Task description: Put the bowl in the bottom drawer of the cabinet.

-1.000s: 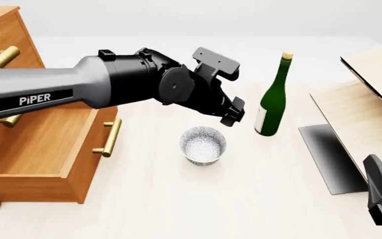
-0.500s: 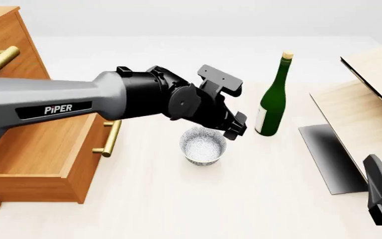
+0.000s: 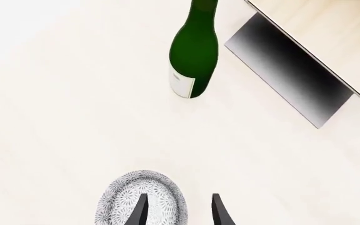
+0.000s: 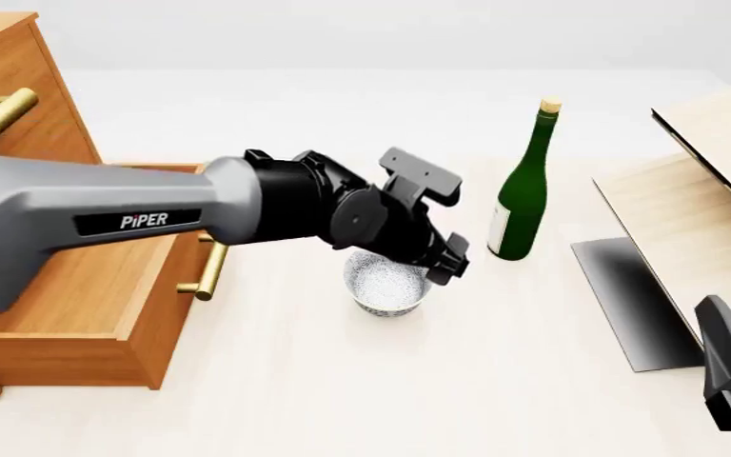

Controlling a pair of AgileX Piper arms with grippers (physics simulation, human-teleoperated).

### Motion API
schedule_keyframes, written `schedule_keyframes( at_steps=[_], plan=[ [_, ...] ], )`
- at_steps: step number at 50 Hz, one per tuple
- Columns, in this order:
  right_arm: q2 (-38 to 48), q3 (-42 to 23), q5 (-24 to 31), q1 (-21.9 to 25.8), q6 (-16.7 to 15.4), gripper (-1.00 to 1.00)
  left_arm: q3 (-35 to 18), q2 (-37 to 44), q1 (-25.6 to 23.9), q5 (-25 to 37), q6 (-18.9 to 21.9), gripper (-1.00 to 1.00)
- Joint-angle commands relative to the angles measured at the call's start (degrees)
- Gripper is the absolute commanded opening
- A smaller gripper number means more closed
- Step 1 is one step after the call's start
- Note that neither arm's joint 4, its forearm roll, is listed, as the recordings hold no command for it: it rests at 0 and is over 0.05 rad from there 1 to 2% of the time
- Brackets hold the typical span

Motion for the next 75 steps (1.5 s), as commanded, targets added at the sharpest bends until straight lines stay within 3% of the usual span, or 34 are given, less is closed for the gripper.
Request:
schedule_keyframes(
  at_steps=[1,75],
  plan=[
    [0.0,0.0,0.0,0.0,0.0,1.0,1.0,1.0,0.4,-1.4,-0.6,1.0],
    [0.0,0.0,0.0,0.0,0.0,1.0,4.8,4.9,-0.8,-5.5,-6.1,1.0]
  ],
)
